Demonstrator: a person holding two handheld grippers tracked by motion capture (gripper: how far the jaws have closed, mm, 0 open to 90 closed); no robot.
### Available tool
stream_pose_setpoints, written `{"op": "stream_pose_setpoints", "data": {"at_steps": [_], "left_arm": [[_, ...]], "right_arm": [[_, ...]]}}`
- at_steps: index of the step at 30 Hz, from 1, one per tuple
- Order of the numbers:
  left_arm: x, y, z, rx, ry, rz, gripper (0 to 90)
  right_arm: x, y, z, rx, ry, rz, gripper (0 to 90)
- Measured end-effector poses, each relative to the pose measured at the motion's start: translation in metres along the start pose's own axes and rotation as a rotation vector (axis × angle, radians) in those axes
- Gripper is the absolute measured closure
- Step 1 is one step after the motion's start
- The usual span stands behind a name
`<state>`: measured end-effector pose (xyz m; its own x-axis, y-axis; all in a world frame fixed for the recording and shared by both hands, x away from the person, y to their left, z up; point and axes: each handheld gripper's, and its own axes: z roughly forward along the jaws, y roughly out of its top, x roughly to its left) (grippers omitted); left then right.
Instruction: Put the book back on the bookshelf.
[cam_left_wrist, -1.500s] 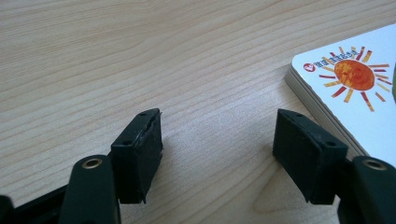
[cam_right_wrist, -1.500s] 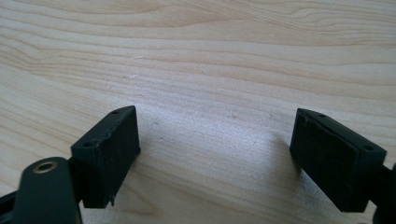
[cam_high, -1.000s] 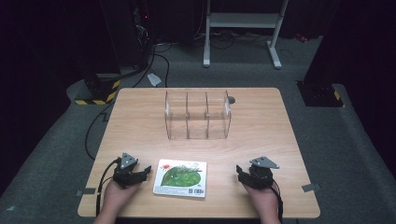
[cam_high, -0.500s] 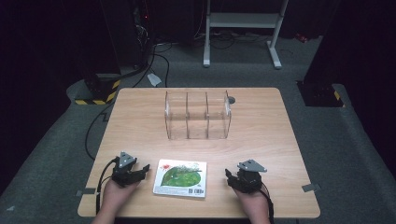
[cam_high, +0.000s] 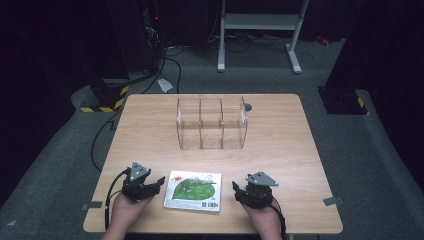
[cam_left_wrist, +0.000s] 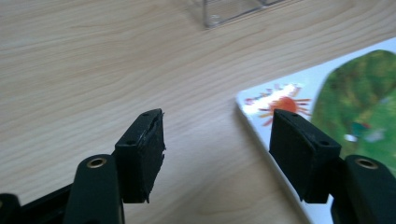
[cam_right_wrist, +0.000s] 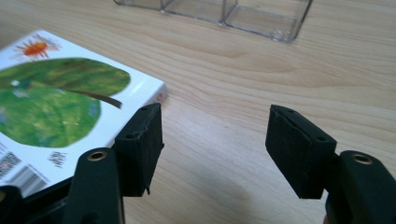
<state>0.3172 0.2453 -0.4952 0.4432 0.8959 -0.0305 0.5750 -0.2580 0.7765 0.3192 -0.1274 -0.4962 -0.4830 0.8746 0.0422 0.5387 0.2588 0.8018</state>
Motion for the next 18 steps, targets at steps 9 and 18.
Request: {"op": "stream_pose_setpoints", "data": {"at_steps": [9,18], "left_arm": [[-0.016,-0.012,0.013,0.005,-0.113,-0.024,33.4],[-0.025,-0.021,0.018,0.034,-0.142,-0.043,32.4]], "right_arm": [[0.021,-0.002,0.005,-0.003,0.082,0.004,26.8],[0.049,-0.009,0.018,0.055,0.145,-0.037,24.7]]}}
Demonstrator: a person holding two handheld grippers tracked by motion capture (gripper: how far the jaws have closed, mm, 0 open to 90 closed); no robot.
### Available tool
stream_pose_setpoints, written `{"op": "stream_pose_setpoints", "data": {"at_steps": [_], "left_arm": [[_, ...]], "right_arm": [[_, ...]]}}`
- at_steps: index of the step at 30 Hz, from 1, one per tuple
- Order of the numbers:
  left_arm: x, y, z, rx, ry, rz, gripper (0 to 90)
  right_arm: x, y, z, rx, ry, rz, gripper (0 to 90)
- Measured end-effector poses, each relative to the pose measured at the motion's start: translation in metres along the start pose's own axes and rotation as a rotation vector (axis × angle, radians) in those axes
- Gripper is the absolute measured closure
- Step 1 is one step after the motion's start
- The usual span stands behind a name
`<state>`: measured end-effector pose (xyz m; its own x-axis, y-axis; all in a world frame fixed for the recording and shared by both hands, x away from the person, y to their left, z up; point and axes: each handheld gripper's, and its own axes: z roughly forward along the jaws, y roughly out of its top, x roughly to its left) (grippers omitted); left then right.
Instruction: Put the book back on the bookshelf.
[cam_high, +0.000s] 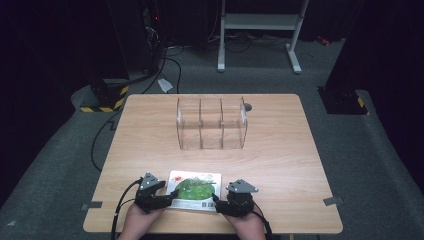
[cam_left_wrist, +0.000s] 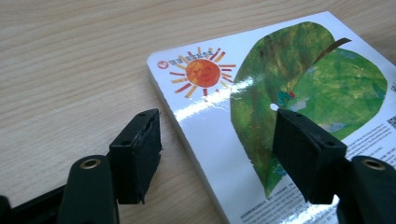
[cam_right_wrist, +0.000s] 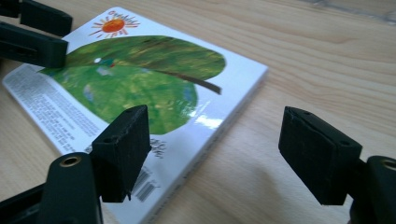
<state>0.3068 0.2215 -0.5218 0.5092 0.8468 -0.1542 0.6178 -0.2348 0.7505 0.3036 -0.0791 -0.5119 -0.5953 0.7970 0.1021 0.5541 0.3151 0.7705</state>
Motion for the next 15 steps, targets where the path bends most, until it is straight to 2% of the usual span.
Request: {"op": "stream_pose_setpoints", "data": {"at_steps": [3,5,12,14,15], "left_arm": [[-0.001,-0.0014,-0.0003,-0.005,-0.015,-0.025,32.3],[-0.0018,-0.0022,0.0,-0.007,-0.018,-0.035,32.2],[-0.0023,-0.0033,0.0008,-0.006,-0.026,-0.053,32.5],[-0.0011,-0.0032,0.0004,-0.005,-0.033,-0.059,34.8],[-0.0012,-0.0034,0.0005,-0.007,-0.038,-0.064,35.2]], "right_arm": [[0.0031,0.0001,0.0034,0.004,0.01,-0.014,24.3],[0.0046,0.0002,0.0042,0.008,0.021,-0.006,24.1],[0.0076,-0.0004,0.006,0.029,0.048,-0.007,21.1],[0.008,-0.0013,0.0067,0.052,0.06,0.004,20.4],[0.0078,-0.0016,0.0074,0.052,0.062,-0.005,20.2]]}}
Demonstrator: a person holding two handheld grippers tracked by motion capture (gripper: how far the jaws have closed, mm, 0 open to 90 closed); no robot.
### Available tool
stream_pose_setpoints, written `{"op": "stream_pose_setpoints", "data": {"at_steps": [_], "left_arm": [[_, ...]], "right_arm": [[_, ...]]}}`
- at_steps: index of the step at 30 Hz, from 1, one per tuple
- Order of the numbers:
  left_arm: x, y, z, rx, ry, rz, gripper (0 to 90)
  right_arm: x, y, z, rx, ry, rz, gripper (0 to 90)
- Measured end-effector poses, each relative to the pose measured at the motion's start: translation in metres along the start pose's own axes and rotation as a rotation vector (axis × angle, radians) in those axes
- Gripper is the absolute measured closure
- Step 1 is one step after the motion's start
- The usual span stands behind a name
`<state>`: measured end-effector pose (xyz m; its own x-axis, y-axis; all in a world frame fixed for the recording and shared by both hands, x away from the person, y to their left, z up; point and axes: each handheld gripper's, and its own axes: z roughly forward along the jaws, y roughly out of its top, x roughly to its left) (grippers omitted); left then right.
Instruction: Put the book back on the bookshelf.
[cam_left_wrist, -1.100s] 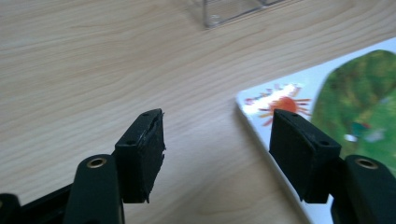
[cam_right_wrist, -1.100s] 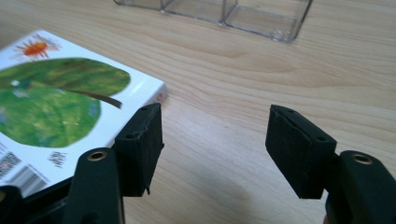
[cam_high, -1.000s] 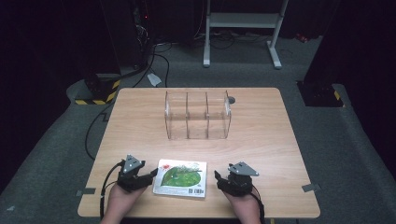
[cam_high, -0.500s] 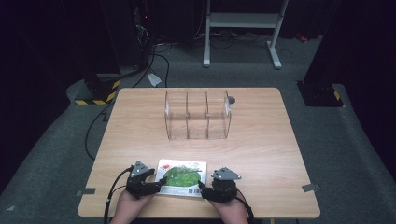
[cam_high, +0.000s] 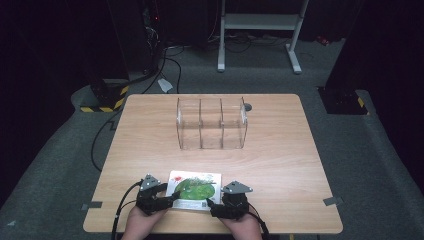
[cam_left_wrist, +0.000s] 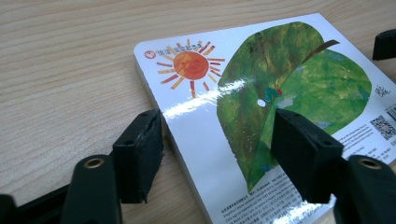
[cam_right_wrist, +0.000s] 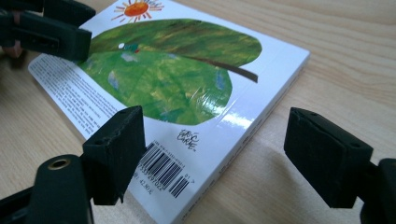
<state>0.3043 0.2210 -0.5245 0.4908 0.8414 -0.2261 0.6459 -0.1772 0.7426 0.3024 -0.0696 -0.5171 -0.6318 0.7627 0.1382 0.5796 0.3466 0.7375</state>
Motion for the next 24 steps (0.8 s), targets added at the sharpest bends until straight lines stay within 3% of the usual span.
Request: {"op": "stream_pose_setpoints", "data": {"at_steps": [4,8,16,24], "left_arm": [[-0.002,-0.001,0.0,0.0,0.015,0.01,36.2],[-0.005,-0.001,-0.001,-0.003,0.031,0.003,37.8],[-0.009,0.005,0.006,-0.018,0.073,0.023,40.8],[-0.007,0.012,0.016,-0.034,0.07,-0.019,43.9]], "right_arm": [[0.003,-0.001,0.001,0.026,0.018,-0.006,19.6],[0.006,-0.001,0.005,0.056,0.051,0.022,19.2],[0.008,0.002,0.005,0.036,-0.01,0.007,24.6],[-0.005,0.008,0.01,0.019,-0.03,0.023,25.3]]}}
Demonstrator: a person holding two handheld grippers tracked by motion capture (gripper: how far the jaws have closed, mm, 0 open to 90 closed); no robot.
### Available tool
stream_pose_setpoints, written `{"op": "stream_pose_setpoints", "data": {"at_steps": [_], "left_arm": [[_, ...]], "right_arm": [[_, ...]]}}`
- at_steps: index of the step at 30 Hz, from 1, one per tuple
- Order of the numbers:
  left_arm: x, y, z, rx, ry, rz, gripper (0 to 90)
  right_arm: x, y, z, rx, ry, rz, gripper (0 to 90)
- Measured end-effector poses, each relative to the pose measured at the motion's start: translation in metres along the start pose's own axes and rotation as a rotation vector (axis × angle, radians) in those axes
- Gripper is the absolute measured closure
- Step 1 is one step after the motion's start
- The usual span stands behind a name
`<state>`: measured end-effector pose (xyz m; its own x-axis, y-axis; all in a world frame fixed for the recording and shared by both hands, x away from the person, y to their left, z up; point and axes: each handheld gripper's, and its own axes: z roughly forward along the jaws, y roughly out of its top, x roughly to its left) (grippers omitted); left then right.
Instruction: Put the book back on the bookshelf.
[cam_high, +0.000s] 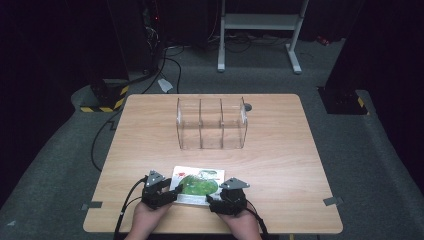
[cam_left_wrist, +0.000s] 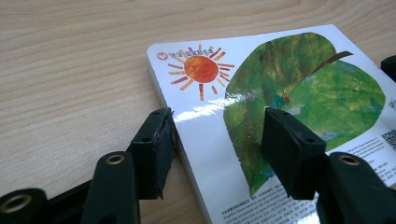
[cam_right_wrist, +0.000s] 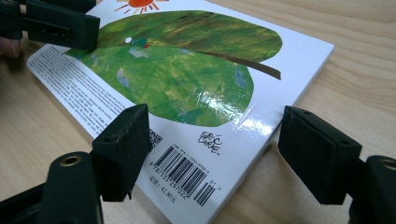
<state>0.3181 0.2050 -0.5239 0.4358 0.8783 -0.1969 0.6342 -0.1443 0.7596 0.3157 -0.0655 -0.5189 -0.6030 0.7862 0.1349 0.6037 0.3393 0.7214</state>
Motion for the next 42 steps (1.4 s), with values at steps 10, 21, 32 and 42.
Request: {"op": "stream_pose_setpoints", "data": {"at_steps": [10,21,32,42], "left_arm": [[-0.002,0.0,0.002,0.006,-0.013,0.003,41.6],[-0.003,0.002,0.0,-0.01,-0.022,-0.01,42.3],[-0.007,0.008,-0.014,-0.101,-0.031,0.002,46.0],[-0.013,0.022,-0.022,-0.095,-0.034,0.036,46.7]], "right_arm": [[0.001,-0.006,-0.009,0.028,0.05,-0.023,12.3],[0.006,-0.01,-0.005,0.051,-0.004,-0.081,14.6],[0.004,-0.007,-0.006,0.027,0.02,-0.082,14.0],[0.006,-0.008,-0.005,0.026,0.024,-0.072,8.5]]}}
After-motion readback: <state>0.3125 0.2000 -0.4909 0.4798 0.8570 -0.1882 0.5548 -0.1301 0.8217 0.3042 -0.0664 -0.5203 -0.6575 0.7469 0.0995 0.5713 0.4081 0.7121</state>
